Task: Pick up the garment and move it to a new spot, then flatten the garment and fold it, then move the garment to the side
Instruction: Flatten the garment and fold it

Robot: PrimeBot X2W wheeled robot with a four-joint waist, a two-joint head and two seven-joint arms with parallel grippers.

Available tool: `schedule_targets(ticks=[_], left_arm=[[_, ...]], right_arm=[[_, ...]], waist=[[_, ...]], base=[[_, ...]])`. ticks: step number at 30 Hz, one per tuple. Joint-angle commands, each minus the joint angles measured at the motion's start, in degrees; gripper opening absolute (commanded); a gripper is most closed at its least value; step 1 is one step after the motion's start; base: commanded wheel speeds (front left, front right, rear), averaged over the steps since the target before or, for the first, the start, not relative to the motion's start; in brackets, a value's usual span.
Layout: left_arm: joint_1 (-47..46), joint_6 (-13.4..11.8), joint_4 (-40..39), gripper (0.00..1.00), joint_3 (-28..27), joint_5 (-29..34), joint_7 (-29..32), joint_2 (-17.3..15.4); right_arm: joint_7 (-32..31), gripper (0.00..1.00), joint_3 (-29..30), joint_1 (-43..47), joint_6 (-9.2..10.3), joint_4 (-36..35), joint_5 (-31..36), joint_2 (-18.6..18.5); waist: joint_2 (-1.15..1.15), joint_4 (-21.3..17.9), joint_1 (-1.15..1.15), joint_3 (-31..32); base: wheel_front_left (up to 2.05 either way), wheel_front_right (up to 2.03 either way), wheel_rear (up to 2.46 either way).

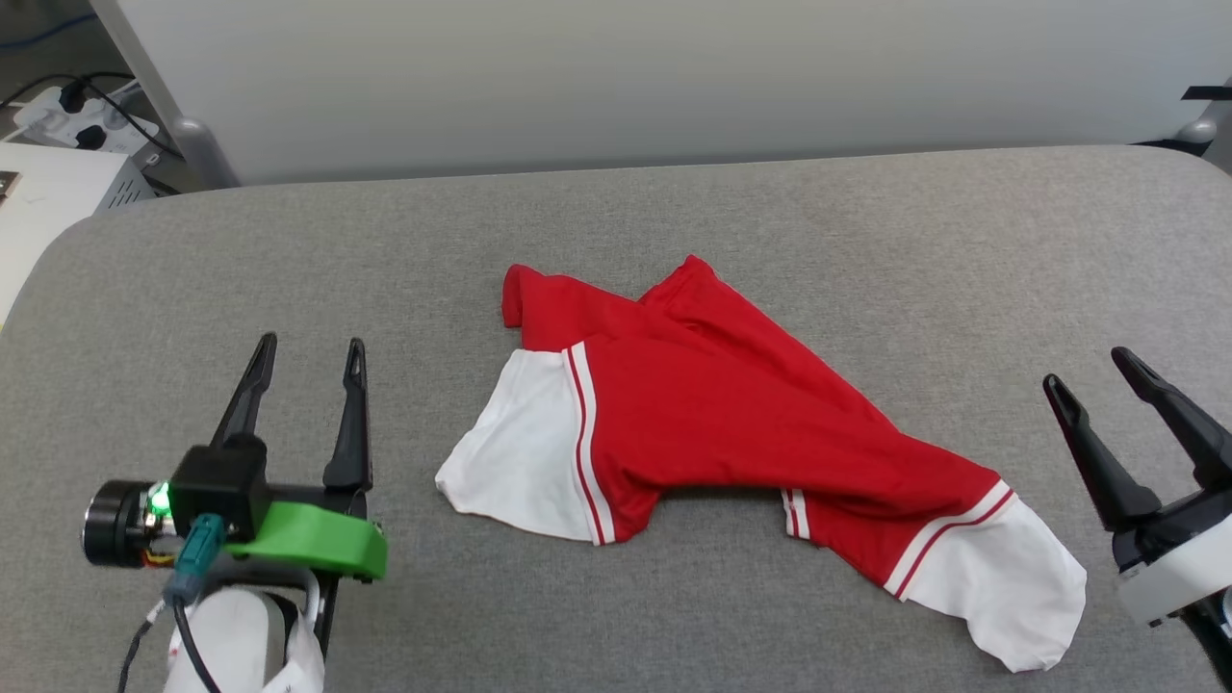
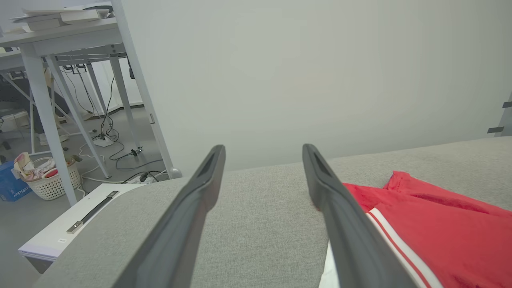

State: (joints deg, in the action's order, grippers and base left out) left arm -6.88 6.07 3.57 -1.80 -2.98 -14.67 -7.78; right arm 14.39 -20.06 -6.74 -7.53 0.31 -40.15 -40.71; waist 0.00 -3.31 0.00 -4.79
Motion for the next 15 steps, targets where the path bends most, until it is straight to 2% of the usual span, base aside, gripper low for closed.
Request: schedule_targets(ticks=[1, 5, 9, 12, 13, 15], left_arm=[[-2.62, 0.68, 1.28, 1.0, 1.09, -0.98, -0.33, -1.65], [-8.8, 1.33, 4.25, 1.0, 6.62, -4.63, 3.47, -5.93], [-16.17, 1.39, 5.74, 1.0, 16.44, -14.9, 13.06, -13.26], [-20.67, 1.4, 5.7, 1.0, 22.55, -23.2, 24.24, -17.6], [-24.64, 1.4, 5.74, 1.0, 27.46, -30.41, 34.59, -20.9], [-27.13, 1.41, 6.02, 1.0, 30.75, -35.02, 41.2, -22.58]], right_arm=[[0.36, 1.0, 1.99, 1.98, 0.04, -0.82, 2.78, 2.82], [0.44, 1.0, 5.09, 5.53, 0.04, -2.71, 9.74, 9.29], [0.21, 1.0, 5.65, 7.04, 0.04, -3.8, 13.62, 13.05], [-0.11, 1.0, 5.8, 7.16, 0.04, -4.08, 15.43, 14.28], [-0.17, 1.0, 5.81, 6.69, 0.04, -4.19, 16.25, 14.99], [-0.19, 1.0, 5.65, 6.19, 0.04, -4.12, 16.62, 15.34]], waist=[[0.0, 0.23, 0.0, -0.09], [0.0, 0.54, 0.0, -0.58], [0.0, 0.47, 0.0, -1.63], [0.0, 0.33, 0.0, -2.52], [0.0, 0.1, 0.0, -3.44], [0.0, -0.11, 0.0, -4.15]], base=[[0.0, 0.0, 0.0], [0.0, 0.0, 0.0], [0.0, 0.0, 0.0], [0.0, 0.0, 0.0], [0.0, 0.0, 0.0], [0.0, 0.0, 0.0]])
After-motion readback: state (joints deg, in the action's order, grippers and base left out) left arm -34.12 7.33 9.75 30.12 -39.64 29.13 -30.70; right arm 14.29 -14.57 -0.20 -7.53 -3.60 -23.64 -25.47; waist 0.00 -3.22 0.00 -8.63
